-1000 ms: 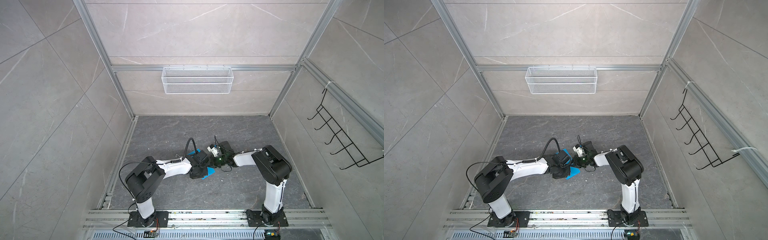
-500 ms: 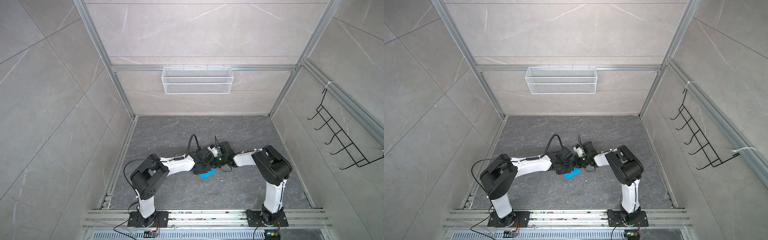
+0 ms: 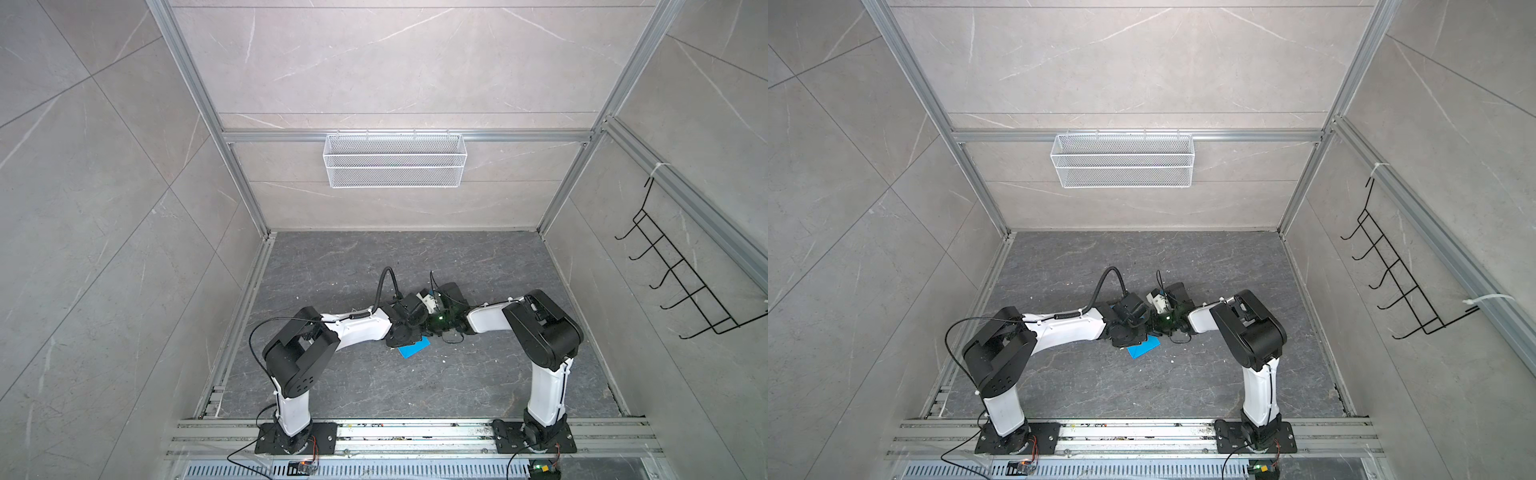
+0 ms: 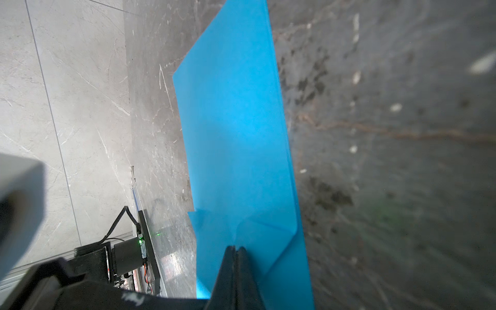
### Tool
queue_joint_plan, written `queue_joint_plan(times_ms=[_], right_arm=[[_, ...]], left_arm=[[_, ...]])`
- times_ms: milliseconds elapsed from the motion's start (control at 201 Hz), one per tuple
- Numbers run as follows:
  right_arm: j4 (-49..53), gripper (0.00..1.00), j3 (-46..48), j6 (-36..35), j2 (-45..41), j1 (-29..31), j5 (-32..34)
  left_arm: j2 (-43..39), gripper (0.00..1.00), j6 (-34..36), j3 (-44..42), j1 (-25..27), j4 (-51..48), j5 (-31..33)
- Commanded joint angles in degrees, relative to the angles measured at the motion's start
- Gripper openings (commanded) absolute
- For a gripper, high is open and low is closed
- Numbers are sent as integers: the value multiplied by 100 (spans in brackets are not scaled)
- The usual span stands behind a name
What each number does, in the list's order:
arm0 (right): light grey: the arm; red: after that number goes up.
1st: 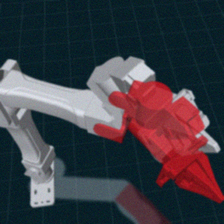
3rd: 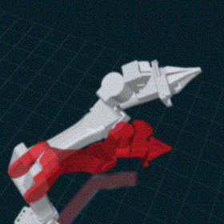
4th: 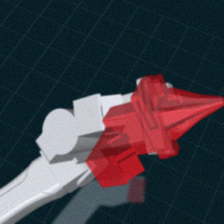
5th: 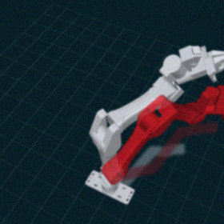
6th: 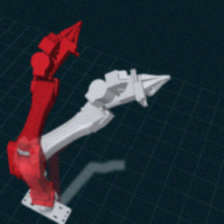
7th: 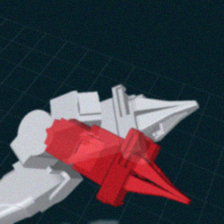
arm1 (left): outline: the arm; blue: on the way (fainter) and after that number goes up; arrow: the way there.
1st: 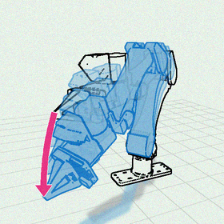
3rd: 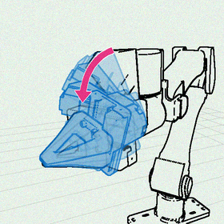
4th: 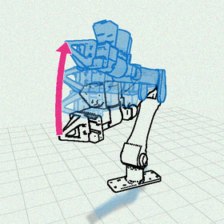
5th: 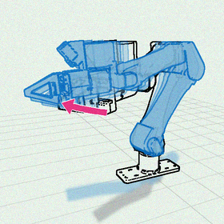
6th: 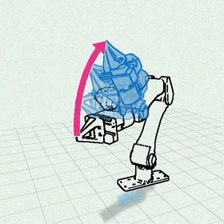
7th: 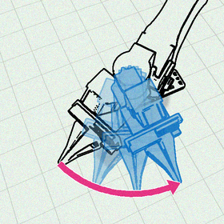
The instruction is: Fold a paper plane with a square sheet of paper (pick it up from the middle)
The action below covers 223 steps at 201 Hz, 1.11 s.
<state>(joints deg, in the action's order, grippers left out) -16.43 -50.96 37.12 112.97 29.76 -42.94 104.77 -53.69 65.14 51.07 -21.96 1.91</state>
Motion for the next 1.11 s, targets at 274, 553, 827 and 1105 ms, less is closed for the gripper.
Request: queue_joint_plan(times_ms=[274,553,827,1105], right_arm=[[249,0,174,96,410,17,462],[230,0,206,103,444,13,497],[166,0,214,147,516,18,501],[140,0,227,164,542,13,506]], left_arm=[[241,13,45,288,-36,-380,158],[339,7,-23,242,64,-819,-120],[374,5,-137,139,333,-1282,-17],[205,7,-159,-13,395,-1573,70]])
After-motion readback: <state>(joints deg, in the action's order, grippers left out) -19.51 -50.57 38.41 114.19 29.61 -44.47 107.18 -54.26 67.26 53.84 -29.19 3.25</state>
